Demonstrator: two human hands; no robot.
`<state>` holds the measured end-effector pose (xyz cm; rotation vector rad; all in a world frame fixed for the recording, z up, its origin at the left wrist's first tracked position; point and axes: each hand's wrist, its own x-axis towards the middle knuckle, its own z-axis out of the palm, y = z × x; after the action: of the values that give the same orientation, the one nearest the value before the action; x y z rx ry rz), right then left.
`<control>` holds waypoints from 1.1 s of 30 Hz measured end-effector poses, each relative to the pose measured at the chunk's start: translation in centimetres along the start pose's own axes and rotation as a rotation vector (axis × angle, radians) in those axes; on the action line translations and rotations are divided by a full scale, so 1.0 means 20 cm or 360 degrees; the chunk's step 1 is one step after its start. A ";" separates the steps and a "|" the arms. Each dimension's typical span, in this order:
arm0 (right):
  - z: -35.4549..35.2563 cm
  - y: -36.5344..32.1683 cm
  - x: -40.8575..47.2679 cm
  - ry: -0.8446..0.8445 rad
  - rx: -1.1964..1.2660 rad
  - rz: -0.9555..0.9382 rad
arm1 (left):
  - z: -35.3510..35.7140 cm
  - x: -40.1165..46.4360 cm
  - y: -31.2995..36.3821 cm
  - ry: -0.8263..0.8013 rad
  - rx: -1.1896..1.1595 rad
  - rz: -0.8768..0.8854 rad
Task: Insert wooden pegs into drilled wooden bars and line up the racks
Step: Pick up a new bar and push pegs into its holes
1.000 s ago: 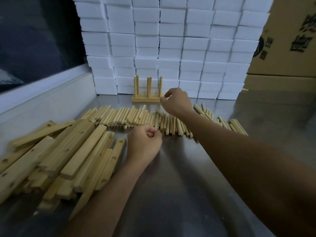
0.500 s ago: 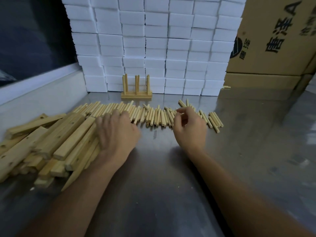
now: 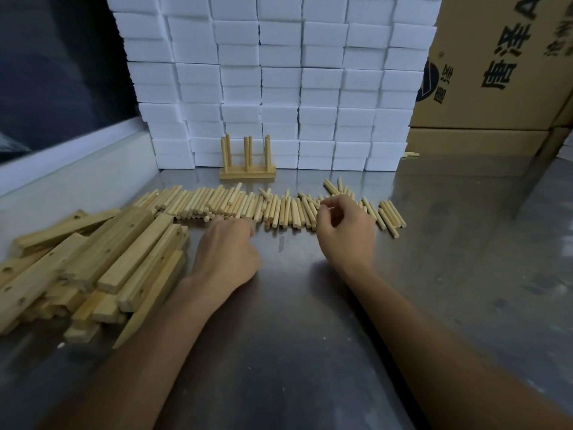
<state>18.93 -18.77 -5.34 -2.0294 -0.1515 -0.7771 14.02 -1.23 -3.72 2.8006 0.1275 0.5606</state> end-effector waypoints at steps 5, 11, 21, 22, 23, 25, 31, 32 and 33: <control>0.00 0.01 0.01 -0.0002 0.0034 0.0053 | -0.01 0.01 -0.03 -0.0021 0.0317 -0.0205; 0.01 0.02 0.01 0.0007 0.0045 0.0075 | -0.02 0.01 -0.03 0.0061 0.0240 -0.0261; 0.01 0.00 0.00 -0.0116 -0.0099 -0.0004 | 0.03 0.07 -0.05 0.0120 -0.1430 -0.0716; 0.02 0.00 0.00 -0.0178 -0.0160 -0.0070 | 0.04 0.07 -0.06 0.0096 -0.1605 -0.0729; 0.02 0.00 -0.01 -0.0250 -0.0239 -0.0146 | 0.04 0.07 -0.06 0.0084 -0.1760 -0.0743; 0.04 -0.02 -0.01 -0.0369 -0.0437 -0.0296 | 0.05 0.08 -0.07 0.0103 -0.1940 -0.0753; 0.14 -0.06 0.00 -0.0461 -0.0858 -0.0426 | 0.08 0.09 -0.09 0.0211 -0.1942 -0.0715; 0.15 -0.06 0.01 -0.0475 -0.0899 -0.0415 | 0.09 0.09 -0.09 0.0212 -0.1933 -0.0708; 0.16 -0.06 0.02 -0.0493 -0.0933 -0.0401 | 0.09 0.09 -0.08 0.0214 -0.1926 -0.0701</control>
<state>20.24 -15.51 -5.43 -2.7239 -0.3999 -0.7072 16.29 0.16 -5.18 1.5017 0.2978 0.4721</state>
